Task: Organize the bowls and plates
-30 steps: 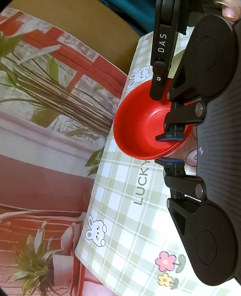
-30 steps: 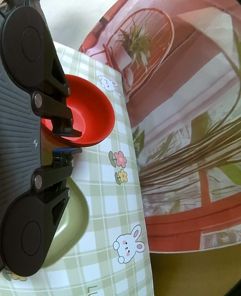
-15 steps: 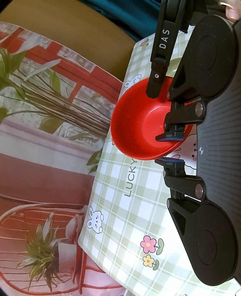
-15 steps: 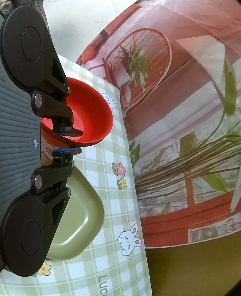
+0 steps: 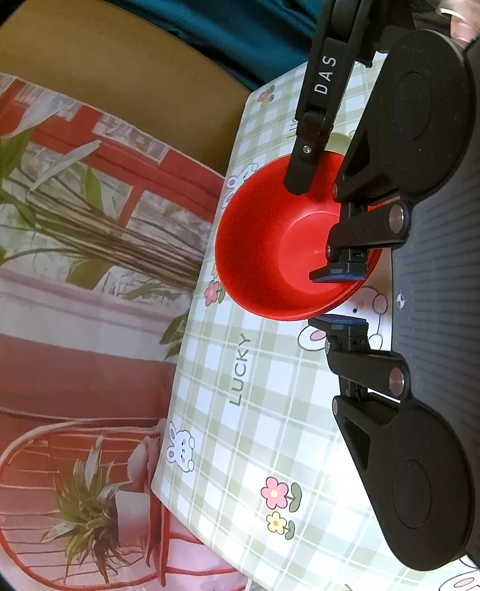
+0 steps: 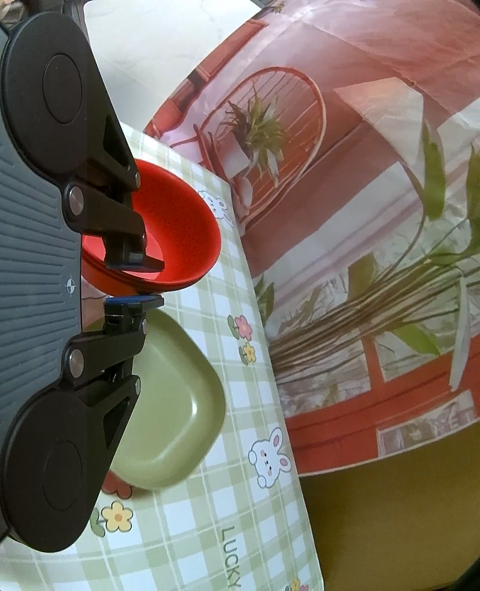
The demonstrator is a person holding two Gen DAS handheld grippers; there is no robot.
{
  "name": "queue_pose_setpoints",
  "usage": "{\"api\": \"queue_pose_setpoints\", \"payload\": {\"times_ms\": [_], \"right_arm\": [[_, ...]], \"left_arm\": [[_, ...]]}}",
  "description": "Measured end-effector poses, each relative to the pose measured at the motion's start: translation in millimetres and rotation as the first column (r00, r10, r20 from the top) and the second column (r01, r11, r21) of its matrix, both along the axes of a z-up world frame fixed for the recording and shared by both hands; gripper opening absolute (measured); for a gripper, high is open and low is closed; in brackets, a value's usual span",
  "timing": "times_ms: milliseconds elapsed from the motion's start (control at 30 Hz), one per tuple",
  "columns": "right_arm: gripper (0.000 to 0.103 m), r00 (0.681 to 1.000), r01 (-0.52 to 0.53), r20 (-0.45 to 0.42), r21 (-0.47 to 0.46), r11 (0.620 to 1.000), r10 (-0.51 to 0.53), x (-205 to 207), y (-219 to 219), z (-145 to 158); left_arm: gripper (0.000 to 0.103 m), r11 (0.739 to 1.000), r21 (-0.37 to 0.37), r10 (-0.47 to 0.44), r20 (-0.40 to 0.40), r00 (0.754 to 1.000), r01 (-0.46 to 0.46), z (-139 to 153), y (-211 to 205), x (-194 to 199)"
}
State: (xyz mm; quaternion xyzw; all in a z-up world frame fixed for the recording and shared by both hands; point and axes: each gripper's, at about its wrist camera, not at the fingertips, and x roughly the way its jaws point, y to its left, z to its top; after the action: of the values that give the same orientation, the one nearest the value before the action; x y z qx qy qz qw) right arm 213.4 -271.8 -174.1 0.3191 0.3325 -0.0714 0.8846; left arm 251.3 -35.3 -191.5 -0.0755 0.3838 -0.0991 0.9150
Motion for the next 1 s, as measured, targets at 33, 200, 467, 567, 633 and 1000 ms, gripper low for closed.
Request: {"api": "queue_pose_setpoints", "payload": {"times_ms": [33, 200, 467, 567, 633, 1000], "right_arm": [[0.012, 1.000, 0.006, 0.004, 0.000, 1.000, -0.006, -3, -2, 0], [0.012, 0.999, 0.039, 0.022, 0.008, 0.999, -0.039, -16, -12, -1], [0.012, 0.995, 0.093, 0.018, 0.027, 0.995, -0.093, -31, -33, -14], [0.012, 0.993, 0.119, 0.018, 0.031, 0.992, -0.120, -36, -41, -19], [0.012, 0.990, 0.141, 0.015, 0.037, 0.989, -0.142, -39, -49, -22], [0.013, 0.979, 0.203, -0.029, 0.044, 0.978, -0.202, -44, -71, -45]], "left_arm": [[0.019, 1.000, 0.000, -0.004, 0.000, 1.000, 0.004, 0, -1, -1], [0.020, 0.999, 0.016, -0.037, -0.009, 0.999, 0.037, -2, -13, -2], [0.020, 0.995, 0.051, -0.083, -0.028, 0.996, 0.084, -8, -36, 5], [0.020, 0.992, 0.067, -0.105, -0.040, 0.994, 0.107, -13, -49, 13], [0.020, 0.989, 0.078, -0.122, -0.049, 0.991, 0.126, -16, -57, 17], [0.020, 0.971, 0.123, -0.196, -0.085, 0.977, 0.206, -33, -88, 37]]}}
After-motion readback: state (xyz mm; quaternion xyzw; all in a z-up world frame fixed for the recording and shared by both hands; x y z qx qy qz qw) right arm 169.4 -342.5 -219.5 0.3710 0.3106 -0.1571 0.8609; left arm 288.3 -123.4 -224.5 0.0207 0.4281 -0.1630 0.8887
